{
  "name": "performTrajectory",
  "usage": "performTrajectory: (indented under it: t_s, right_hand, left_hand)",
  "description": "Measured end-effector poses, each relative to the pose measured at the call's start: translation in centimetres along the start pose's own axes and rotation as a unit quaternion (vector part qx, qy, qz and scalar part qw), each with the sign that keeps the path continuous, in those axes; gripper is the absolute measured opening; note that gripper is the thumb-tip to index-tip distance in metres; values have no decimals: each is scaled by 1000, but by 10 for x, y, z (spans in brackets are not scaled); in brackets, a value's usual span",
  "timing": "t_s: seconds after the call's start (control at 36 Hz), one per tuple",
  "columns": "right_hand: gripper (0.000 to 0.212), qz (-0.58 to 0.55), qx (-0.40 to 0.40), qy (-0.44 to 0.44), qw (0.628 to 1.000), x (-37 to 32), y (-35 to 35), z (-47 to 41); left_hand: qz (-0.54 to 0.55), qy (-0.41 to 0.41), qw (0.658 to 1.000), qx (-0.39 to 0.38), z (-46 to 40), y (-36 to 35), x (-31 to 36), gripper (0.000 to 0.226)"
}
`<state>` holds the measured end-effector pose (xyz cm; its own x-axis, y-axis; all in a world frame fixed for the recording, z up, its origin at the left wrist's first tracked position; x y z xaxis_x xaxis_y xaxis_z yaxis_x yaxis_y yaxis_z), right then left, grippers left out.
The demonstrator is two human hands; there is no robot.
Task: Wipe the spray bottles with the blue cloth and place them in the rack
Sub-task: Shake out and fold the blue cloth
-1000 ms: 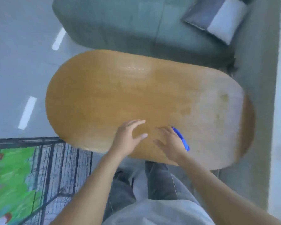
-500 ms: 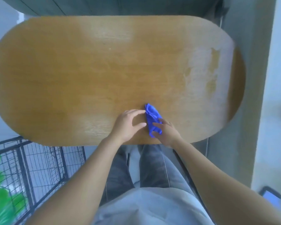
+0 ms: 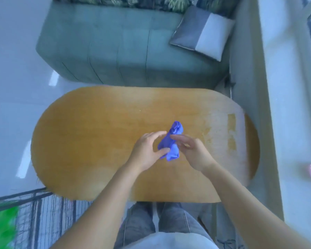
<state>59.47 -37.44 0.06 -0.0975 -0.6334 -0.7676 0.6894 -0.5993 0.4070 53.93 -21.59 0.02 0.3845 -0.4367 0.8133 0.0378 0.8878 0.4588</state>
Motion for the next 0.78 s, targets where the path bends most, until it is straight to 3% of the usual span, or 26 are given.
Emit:
performTrajectory:
  t_s: [0.14,0.28,0.44,0.56,0.64,0.78]
  right_hand:
    - [36,-58,23,64,996,-113,40,3]
    - [34,-136,62,147,978,-230,90,14]
    - [47,-182,54,223,956,-345,133,32]
    - [49,-191,82,278,938,-416,170,47]
    - [45,-157,135,314,927,-464,205,67]
    - [28,-24,285,396,873,-543,263,114]
  left_hand:
    - [17,-52,998,39,-11,72,64,73]
    - [4,-143,981,130,-13,171,149,60]
    - [-5,-231,961,150,0,246,250,84]
    - [16,-309,924,224,15,310,308,46]
    - [33,-355,889,289,36,370,358,39]
    - [6,-417,863,286,70,436,447,19]
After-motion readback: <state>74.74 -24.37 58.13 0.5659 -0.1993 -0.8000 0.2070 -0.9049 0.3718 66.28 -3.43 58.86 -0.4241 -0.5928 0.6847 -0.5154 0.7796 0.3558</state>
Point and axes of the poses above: each hand's wrist, its own z-axis away from the middle knuckle, its own y-axis out of the back of the hand, x = y × z, the point moved 10 cm from there along -z, towards the middle knuckle, and after that the axes turned 8 degrees about z, right-handed, at the moved point
